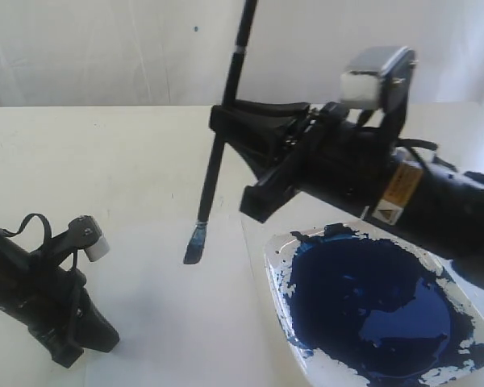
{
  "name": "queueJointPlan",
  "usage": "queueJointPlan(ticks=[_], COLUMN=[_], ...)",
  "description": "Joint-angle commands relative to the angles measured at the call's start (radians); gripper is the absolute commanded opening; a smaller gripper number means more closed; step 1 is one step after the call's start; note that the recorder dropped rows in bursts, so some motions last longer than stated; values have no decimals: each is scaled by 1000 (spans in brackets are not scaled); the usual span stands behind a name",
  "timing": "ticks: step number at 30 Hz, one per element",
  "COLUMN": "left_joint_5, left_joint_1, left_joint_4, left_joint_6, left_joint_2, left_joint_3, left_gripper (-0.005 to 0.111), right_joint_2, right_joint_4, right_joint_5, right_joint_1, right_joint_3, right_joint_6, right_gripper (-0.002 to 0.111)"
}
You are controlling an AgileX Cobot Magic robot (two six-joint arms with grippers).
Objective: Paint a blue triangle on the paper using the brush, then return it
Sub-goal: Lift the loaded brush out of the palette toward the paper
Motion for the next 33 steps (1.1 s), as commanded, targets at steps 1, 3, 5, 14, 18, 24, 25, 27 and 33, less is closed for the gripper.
queueJointPlan(ticks=[1,3,5,14,18,24,25,27,33], left_joint_5=[20,20,20,20,20,20,20,20,20], left_joint_1=[-2,-2,-2,-2,-2,-2,-2,-2,-2], left_joint_4=[6,6,6,6,6,6,6,6,6], left_joint_6=[-4,-4,-4,-4,-4,-4,-4,-4,-4], left_joint_2=[-6,-6,-6,-6,-6,-6,-6,-6,-6], left_joint_3=[6,6,6,6,6,6,6,6,6], left_gripper=[0,0,0,0,0,0,0,0,0], right_joint_2=[120,167,202,310,326,344,349,359,362], right_joint_4=[70,98,118,209,265,315,315,315,326], right_joint_5=[8,8,6,65,110,111,111,109,117], right_joint_1=[83,103,117,179,182,182,182,182,182], right_joint_3=[-68,-90,-108,-214,-226,-226,-226,-226,-226], right_joint_6=[-58,-58,-60,-107,-139,-142,-142,-142,-150], right_gripper=[0,0,0,0,0,0,0,0,0])
